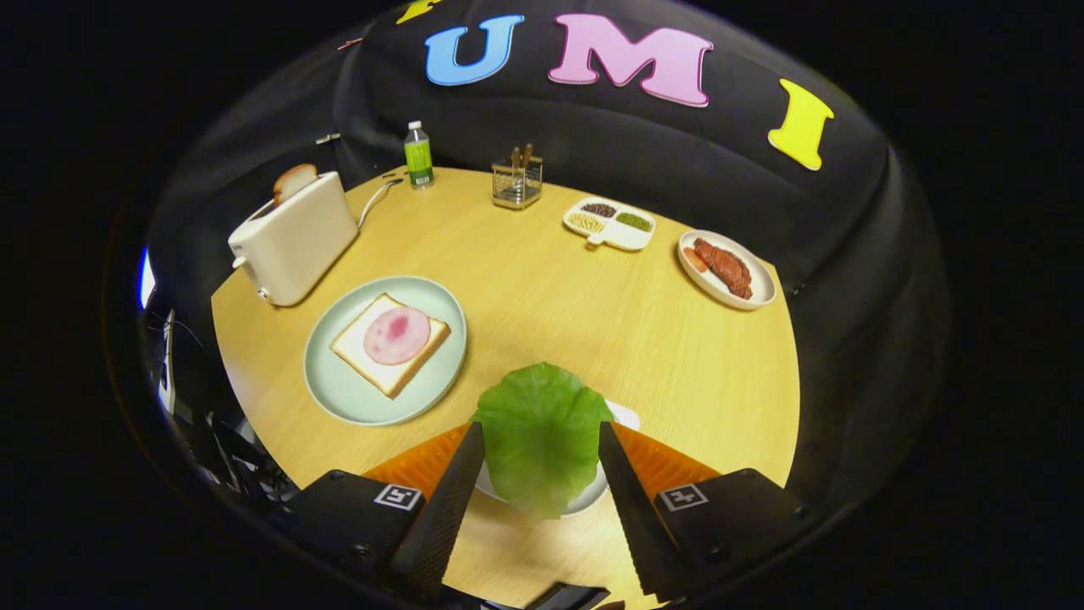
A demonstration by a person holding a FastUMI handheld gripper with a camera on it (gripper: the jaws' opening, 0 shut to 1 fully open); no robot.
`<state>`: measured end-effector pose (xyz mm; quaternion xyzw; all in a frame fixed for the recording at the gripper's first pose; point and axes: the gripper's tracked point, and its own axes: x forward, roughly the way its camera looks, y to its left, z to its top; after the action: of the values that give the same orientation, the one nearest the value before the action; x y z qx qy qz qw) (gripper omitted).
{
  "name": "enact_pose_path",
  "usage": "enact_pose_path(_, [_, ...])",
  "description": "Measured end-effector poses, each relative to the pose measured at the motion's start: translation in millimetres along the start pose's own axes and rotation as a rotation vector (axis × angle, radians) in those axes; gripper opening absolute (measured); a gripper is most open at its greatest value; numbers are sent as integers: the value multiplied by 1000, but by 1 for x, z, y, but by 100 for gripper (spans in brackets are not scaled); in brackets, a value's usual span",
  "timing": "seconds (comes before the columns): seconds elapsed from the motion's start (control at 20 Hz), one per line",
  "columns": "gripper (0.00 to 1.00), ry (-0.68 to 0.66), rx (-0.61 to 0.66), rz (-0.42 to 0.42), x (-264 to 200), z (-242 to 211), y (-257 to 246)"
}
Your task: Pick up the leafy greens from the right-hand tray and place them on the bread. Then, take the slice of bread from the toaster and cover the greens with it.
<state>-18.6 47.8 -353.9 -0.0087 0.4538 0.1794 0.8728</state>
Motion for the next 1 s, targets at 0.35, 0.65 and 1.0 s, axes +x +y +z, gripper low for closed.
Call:
enact_pose_path(0.35, [64, 166, 19, 30, 50, -39, -2])
enact_pose_path(0.65, [49, 204, 67, 34, 55, -56, -6])
enact_pose_path(1.0, [8, 136, 51, 19, 46, -41, -13])
